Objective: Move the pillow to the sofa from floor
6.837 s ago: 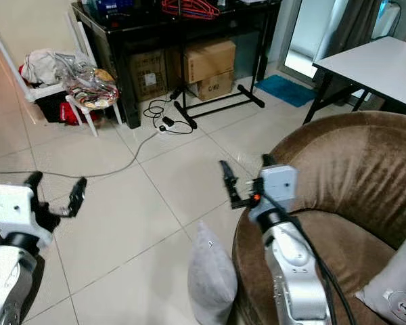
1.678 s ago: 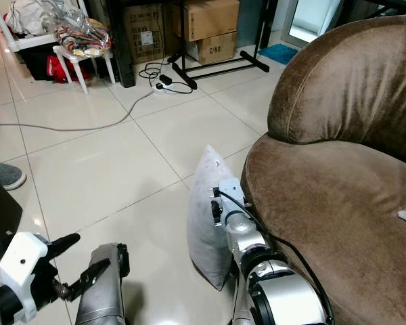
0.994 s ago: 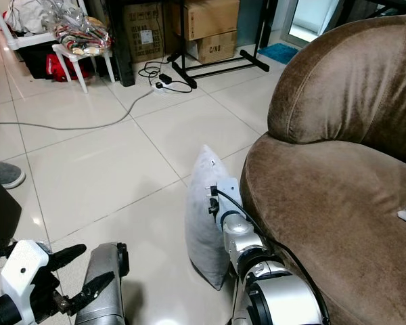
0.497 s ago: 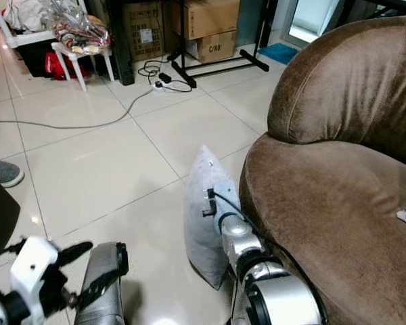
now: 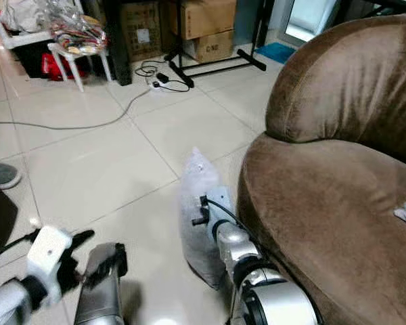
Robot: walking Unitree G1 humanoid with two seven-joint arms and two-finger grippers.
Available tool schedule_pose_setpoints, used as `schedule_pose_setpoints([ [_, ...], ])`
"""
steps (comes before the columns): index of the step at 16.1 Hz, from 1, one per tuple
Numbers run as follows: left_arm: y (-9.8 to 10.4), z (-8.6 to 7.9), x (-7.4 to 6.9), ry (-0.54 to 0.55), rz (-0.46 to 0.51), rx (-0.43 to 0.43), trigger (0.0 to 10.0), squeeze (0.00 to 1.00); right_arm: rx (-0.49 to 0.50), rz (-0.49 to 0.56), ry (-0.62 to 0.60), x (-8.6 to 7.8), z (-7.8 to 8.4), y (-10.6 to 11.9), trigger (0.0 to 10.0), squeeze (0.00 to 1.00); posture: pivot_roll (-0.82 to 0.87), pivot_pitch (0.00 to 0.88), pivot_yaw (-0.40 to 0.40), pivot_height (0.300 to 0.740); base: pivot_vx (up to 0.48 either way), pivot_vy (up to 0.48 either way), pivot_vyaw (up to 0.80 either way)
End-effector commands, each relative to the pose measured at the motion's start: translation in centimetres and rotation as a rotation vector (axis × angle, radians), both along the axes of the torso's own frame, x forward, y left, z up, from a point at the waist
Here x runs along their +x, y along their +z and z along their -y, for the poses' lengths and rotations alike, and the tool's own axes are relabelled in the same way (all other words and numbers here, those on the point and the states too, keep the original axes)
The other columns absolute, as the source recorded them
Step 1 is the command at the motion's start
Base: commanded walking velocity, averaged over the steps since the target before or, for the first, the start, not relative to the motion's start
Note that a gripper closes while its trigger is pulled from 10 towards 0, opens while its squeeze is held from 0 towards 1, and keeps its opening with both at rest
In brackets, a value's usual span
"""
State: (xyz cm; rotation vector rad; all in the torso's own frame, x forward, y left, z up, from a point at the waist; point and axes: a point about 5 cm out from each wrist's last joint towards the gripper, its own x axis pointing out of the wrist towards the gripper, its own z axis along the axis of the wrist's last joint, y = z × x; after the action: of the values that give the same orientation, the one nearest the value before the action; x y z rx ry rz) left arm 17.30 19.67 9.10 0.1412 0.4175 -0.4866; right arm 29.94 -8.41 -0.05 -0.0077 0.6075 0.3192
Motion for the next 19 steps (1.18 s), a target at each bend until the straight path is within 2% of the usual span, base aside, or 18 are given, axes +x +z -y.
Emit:
schedule_pose_setpoints([
  [1,0.0,-0.4,0.6,0.037,0.033,0.031,10.0,0.0,0.059,0.011,0.009,0.0,-0.3,0.2,0.0,0.0,0.08,0.0,-0.001,0.461,0.0,0.0,0.0],
  [3,0.8,-0.8,1.7,0.108,0.105,0.065,10.0,0.0,0.138,0.072,0.038,1.1,-1.1,1.7,0.0,0.0,0.06,0.0,0.014,0.461,0.0,0.0,0.0],
  [4,1.8,-1.0,2.7,0.189,0.166,0.092,10.0,0.0,0.274,0.165,0.026,2.6,-1.6,4.2,0.0,0.0,0.04,0.0,0.03,0.461,0.0,0.0,0.0],
  [6,2.9,-0.8,3.9,0.233,0.241,0.105,10.0,0.0,0.464,0.329,-0.034,4.1,-1.1,8.3,0.0,0.0,0.04,0.0,0.01,0.461,0.0,0.0,0.0],
  [7,3.3,-0.7,4.6,0.259,0.283,0.121,10.0,0.0,0.545,0.408,-0.1,3.9,0.0,10.5,0.0,0.0,0.03,0.0,0.018,0.461,0.0,0.0,0.0],
  [8,3.5,-0.6,4.8,0.279,0.301,0.123,10.0,0.0,0.567,0.446,-0.153,3.6,0.8,11.5,0.0,0.0,0.02,0.0,0.03,0.461,0.0,0.0,0.0],
  [9,3.8,-0.3,5.0,0.307,0.328,0.126,10.0,0.0,0.579,0.496,-0.204,3.1,1.9,12.7,0.0,0.0,0.0,0.0,0.054,0.461,0.0,0.0,0.0],
  [10,3.9,0.5,4.9,0.31,0.348,0.127,10.0,0.0,0.547,0.56,-0.262,1.8,3.5,13.6,0.0,0.0,-0.02,0.0,0.061,0.461,0.0,0.0,0.0],
  [12,4.2,0.8,5.2,0.302,0.37,0.118,10.0,0.0,0.566,0.574,-0.275,0.8,4.0,14.7,0.0,0.0,-0.01,0.0,0.05,0.461,0.0,0.0,0.0],
  [13,4.1,0.6,5.4,0.309,0.378,0.131,10.0,0.0,0.549,0.578,-0.24,-0.1,4.1,15.0,10.0,0.0,-0.02,0.0,0.058,0.461,0.0,0.0,0.0],
  [15,4.3,0.4,5.7,0.32,0.39,0.124,10.0,0.0,0.501,0.585,-0.222,-1.3,4.1,15.0,10.0,0.0,-0.04,0.0,0.07,0.466,0.0,0.0,0.0],
  [19,4.9,0.5,7.1,0.32,0.417,0.111,10.0,0.0,0.471,0.588,-0.222,-1.5,3.4,16.0,10.0,0.0,-0.04,0.0,0.103,0.501,0.0,0.0,0.0],
])
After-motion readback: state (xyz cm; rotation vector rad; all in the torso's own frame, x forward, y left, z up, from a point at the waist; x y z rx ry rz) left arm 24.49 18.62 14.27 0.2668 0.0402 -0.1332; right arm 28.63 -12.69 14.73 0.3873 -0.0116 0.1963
